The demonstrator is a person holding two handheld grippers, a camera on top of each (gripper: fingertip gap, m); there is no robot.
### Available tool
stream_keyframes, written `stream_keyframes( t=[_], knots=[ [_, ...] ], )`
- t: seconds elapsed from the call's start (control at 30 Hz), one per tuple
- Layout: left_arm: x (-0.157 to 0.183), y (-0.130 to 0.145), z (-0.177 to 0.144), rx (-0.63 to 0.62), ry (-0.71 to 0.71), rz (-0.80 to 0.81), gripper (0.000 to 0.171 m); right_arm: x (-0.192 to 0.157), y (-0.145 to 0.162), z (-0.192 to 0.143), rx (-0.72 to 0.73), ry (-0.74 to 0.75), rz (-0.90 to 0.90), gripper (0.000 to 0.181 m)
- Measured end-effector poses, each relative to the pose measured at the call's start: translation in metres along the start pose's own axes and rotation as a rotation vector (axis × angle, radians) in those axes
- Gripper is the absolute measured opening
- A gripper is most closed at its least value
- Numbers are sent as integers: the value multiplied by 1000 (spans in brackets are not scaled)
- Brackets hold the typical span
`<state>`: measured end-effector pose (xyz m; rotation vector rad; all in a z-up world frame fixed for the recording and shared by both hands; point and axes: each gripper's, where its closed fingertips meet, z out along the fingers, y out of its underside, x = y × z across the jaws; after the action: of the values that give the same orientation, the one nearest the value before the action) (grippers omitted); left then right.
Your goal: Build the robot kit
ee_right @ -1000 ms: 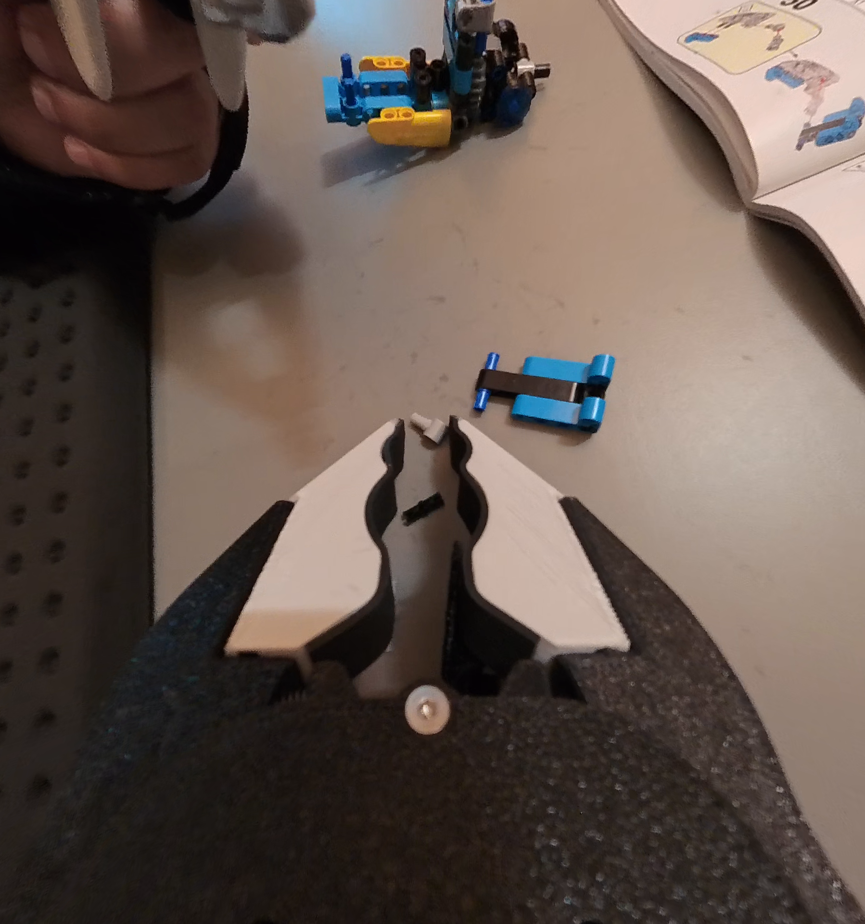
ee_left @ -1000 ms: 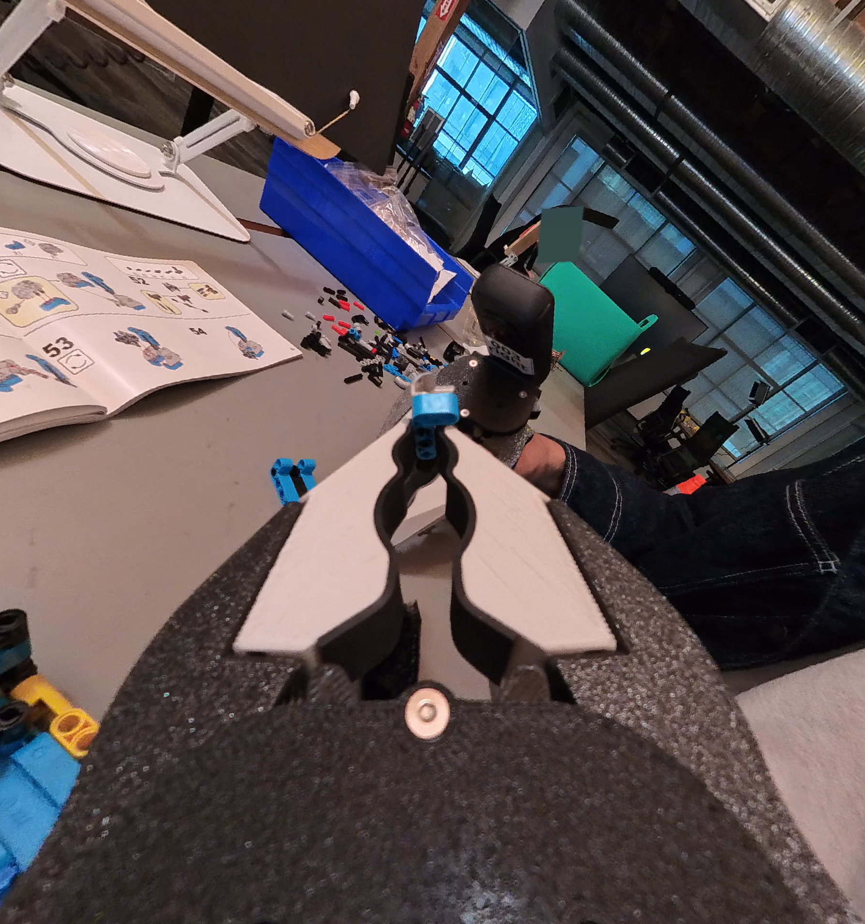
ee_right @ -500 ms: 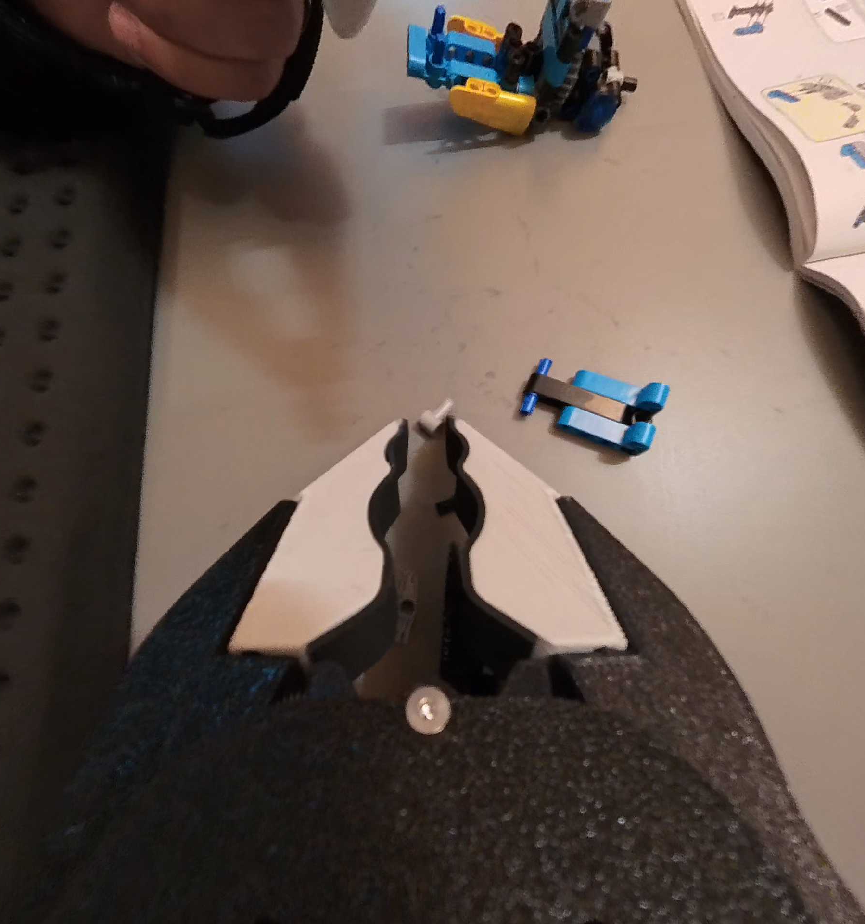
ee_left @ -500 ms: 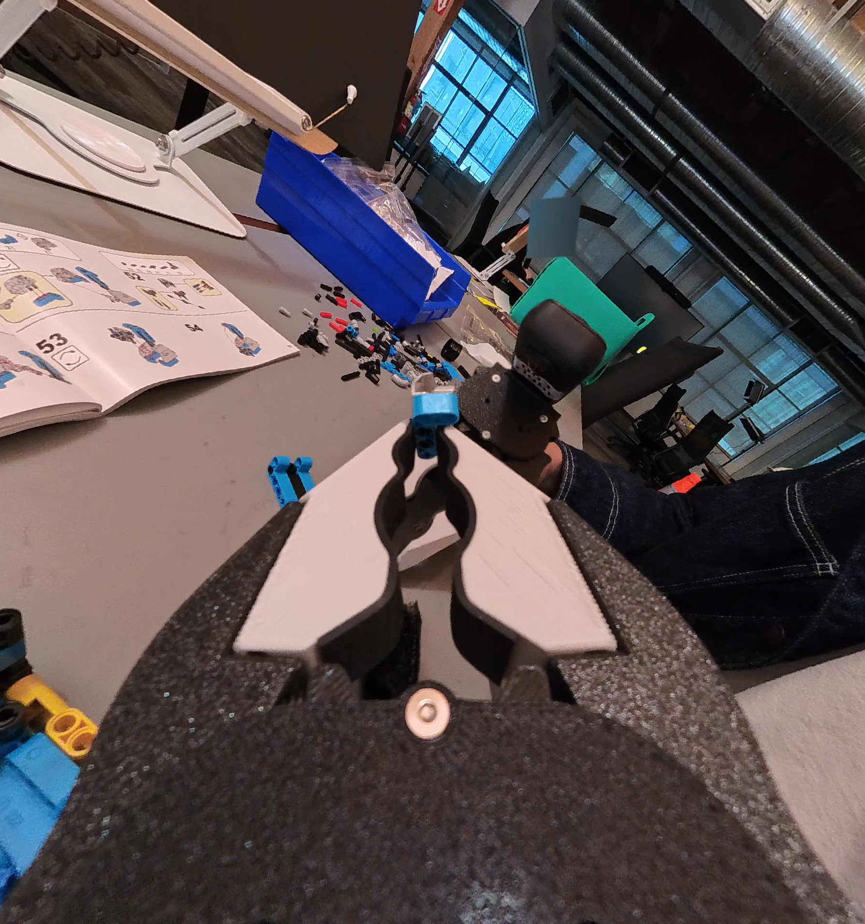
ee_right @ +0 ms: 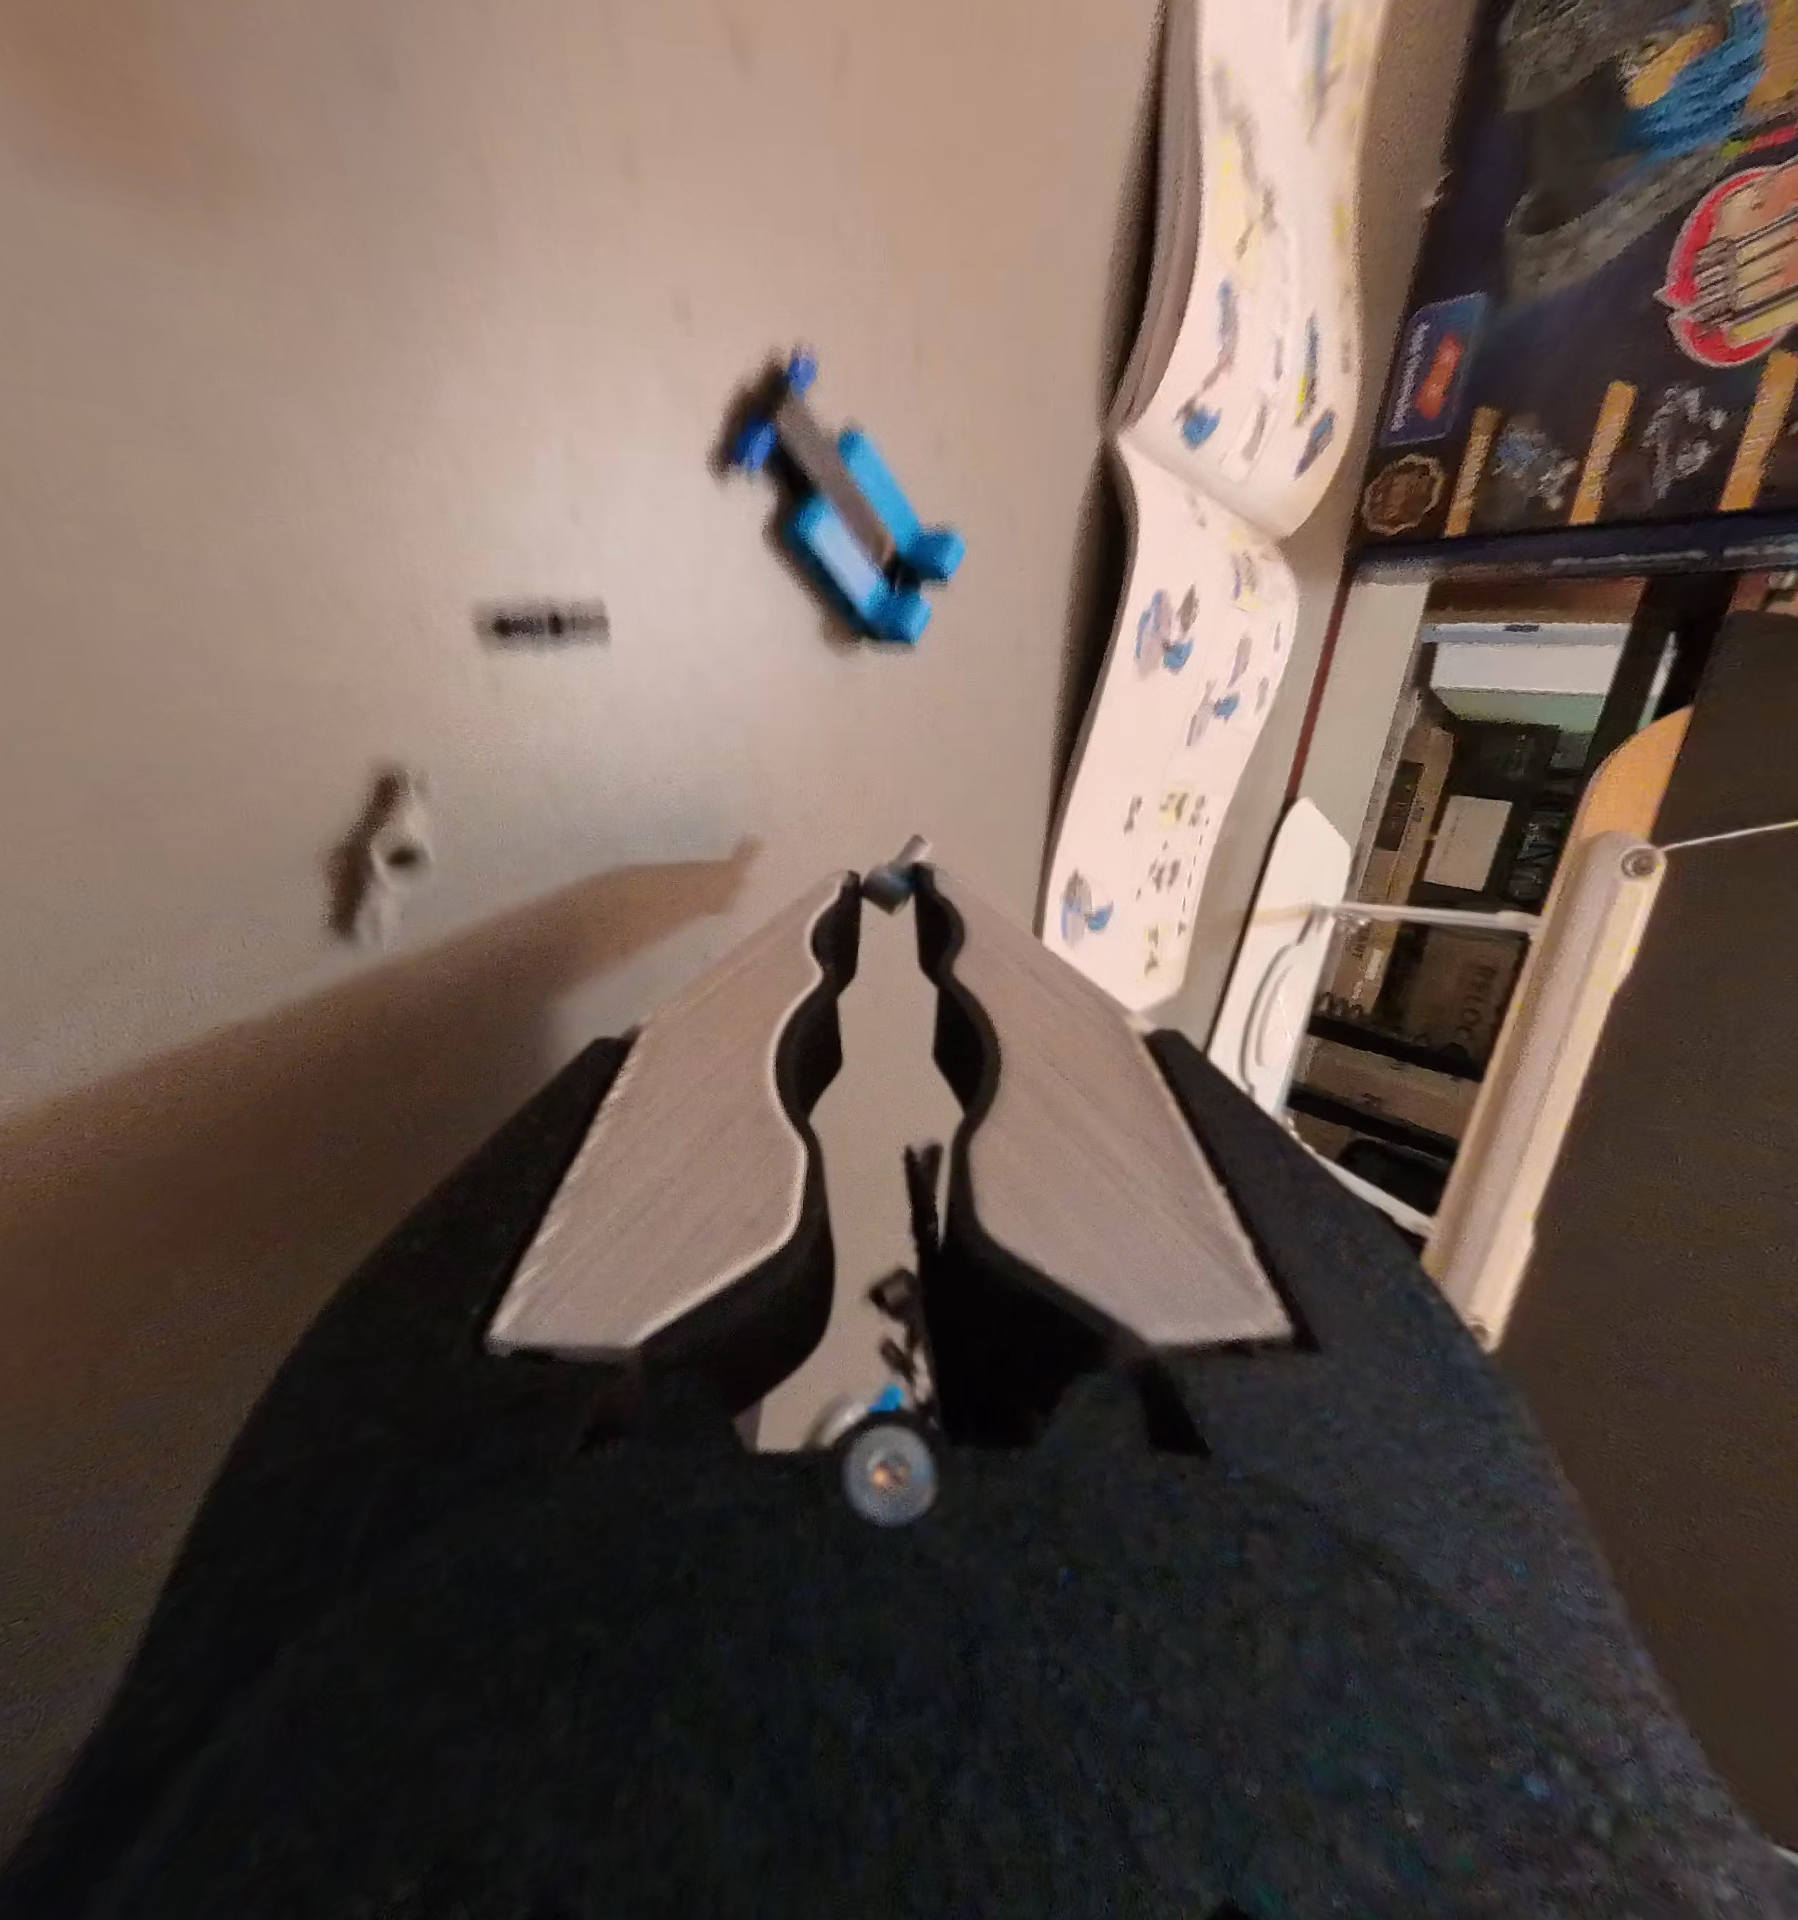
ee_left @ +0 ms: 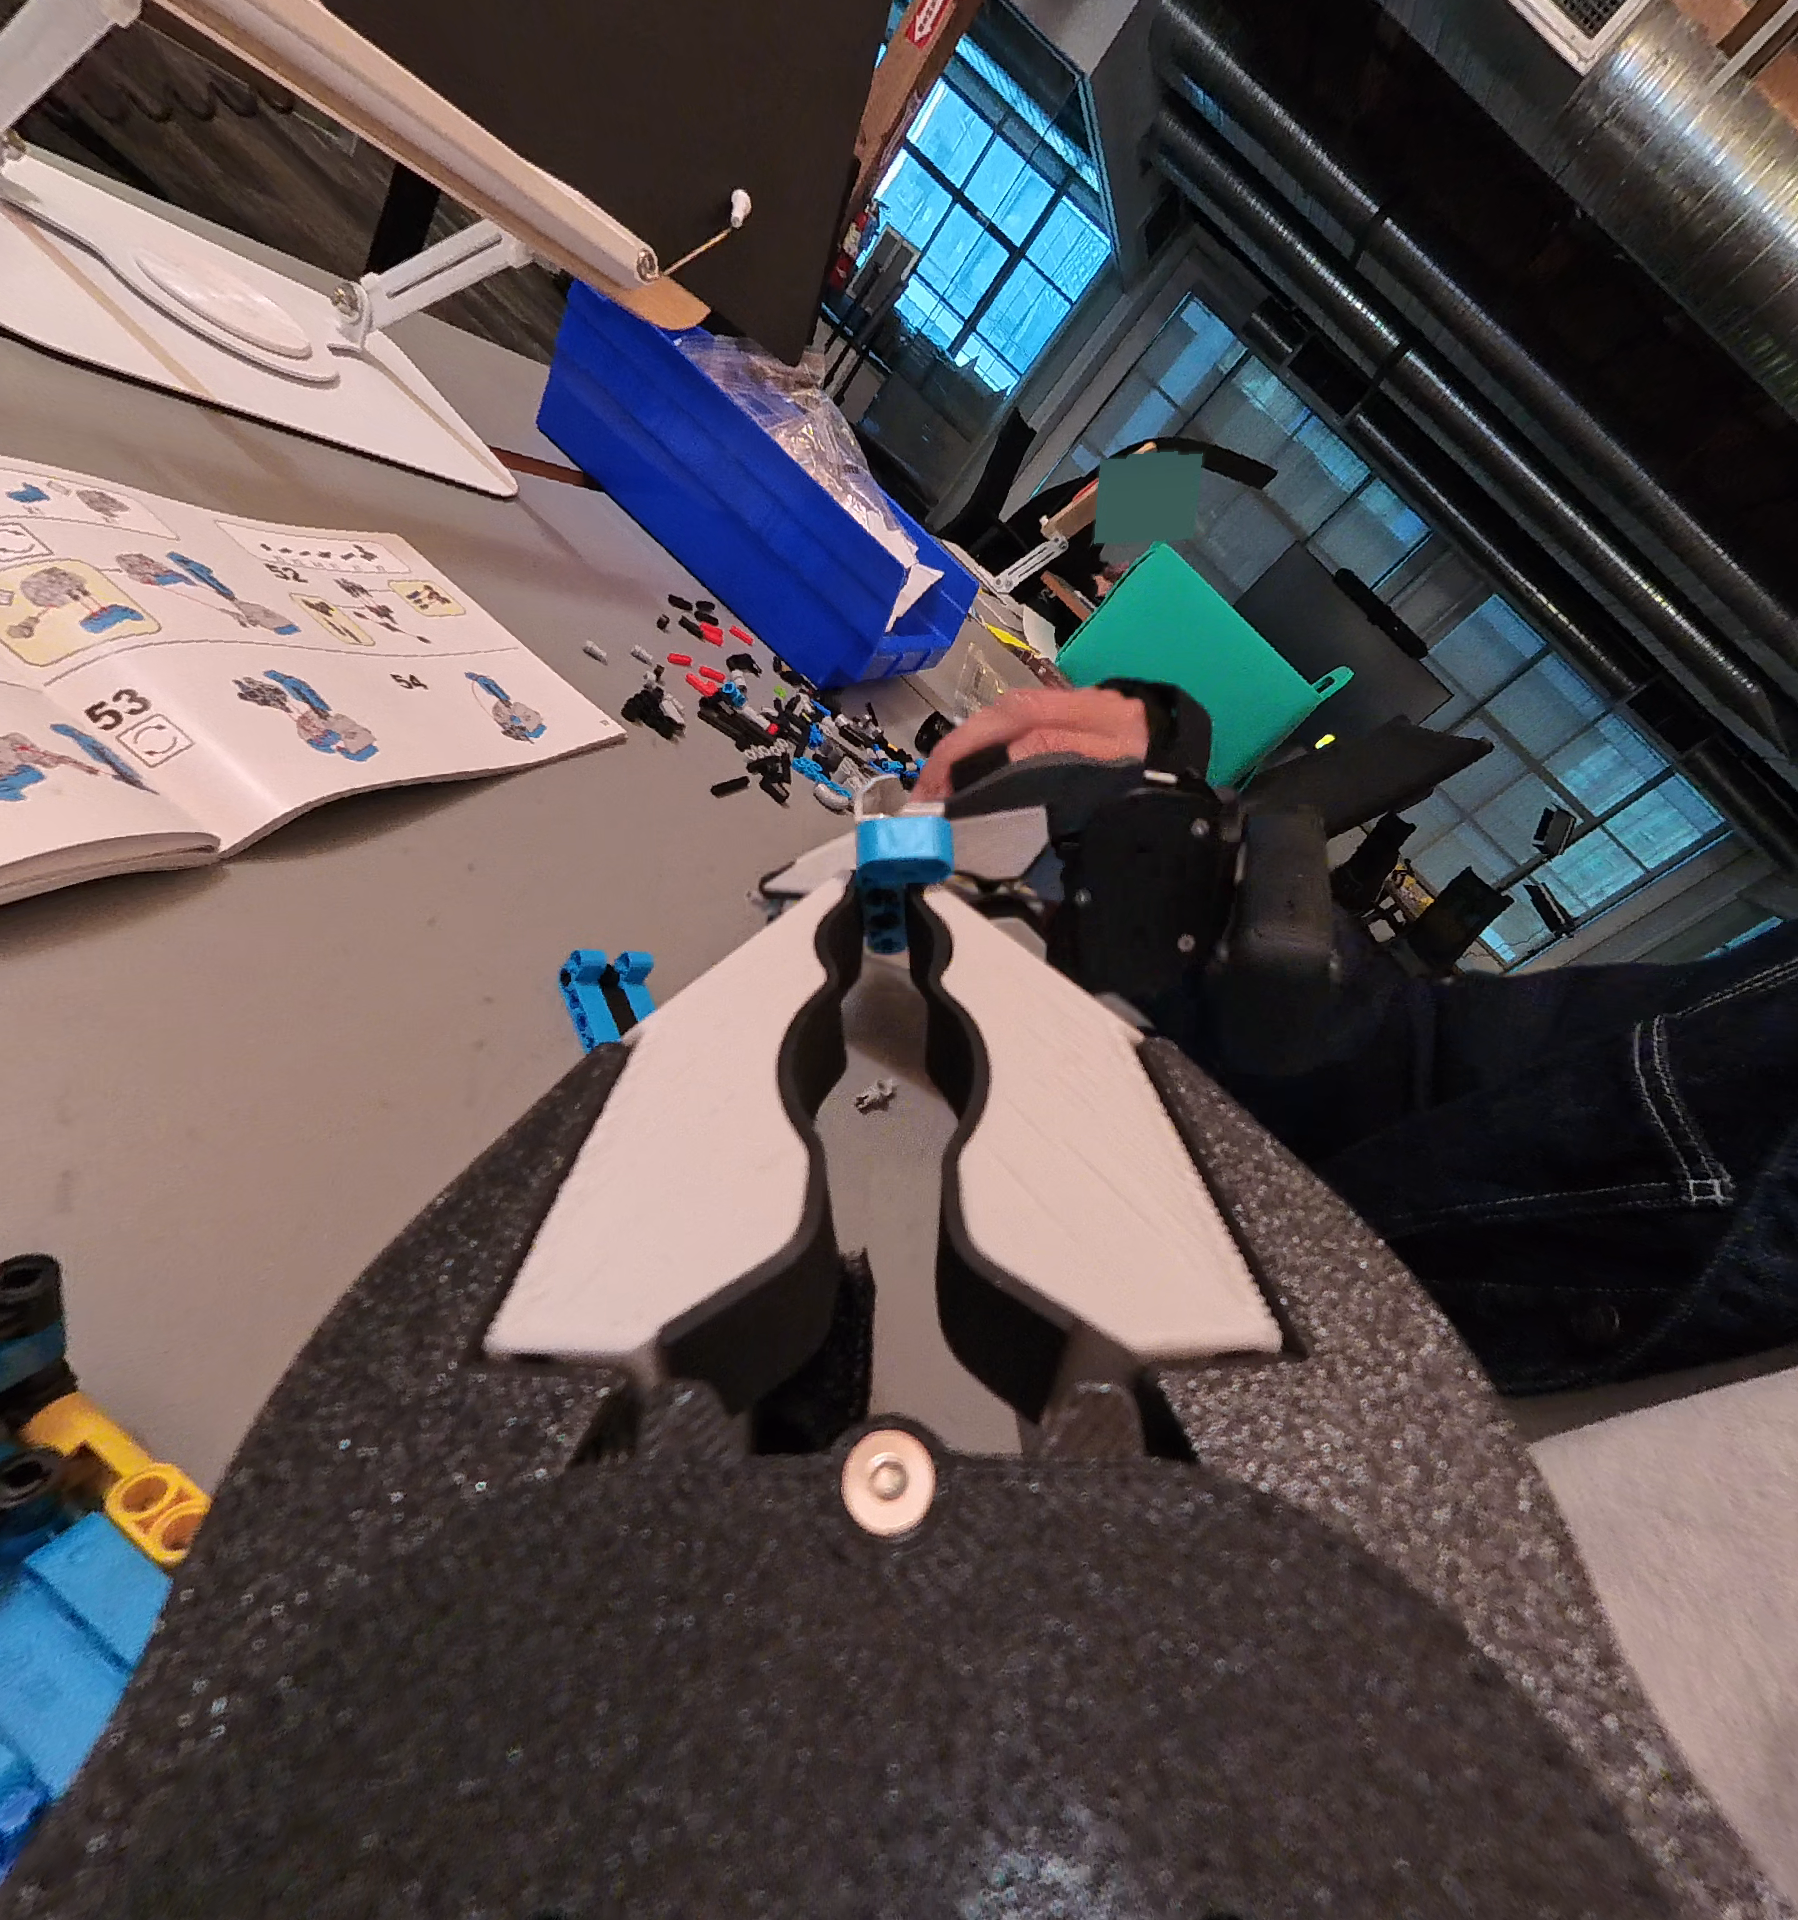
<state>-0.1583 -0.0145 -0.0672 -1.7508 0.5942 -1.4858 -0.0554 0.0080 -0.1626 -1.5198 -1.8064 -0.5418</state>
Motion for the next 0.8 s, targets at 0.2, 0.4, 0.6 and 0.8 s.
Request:
stream_keyframes(
  t=[0.2,0.4,0.6,0.8],
  knots=[
    [1,-1,-1,4,-5,15,7,-16,53,6,-100,-157,-140,10],
    [2,-1,-1,1,1,10,7,-20,49,0,-90,-140,-258,13],
    [3,-1,-1,3,10,-1,7,-17,40,-20,13,-250,119,29],
    [4,-1,-1,4,16,-12,7,-14,44,-11,74,-342,1040,33]
  ],
)
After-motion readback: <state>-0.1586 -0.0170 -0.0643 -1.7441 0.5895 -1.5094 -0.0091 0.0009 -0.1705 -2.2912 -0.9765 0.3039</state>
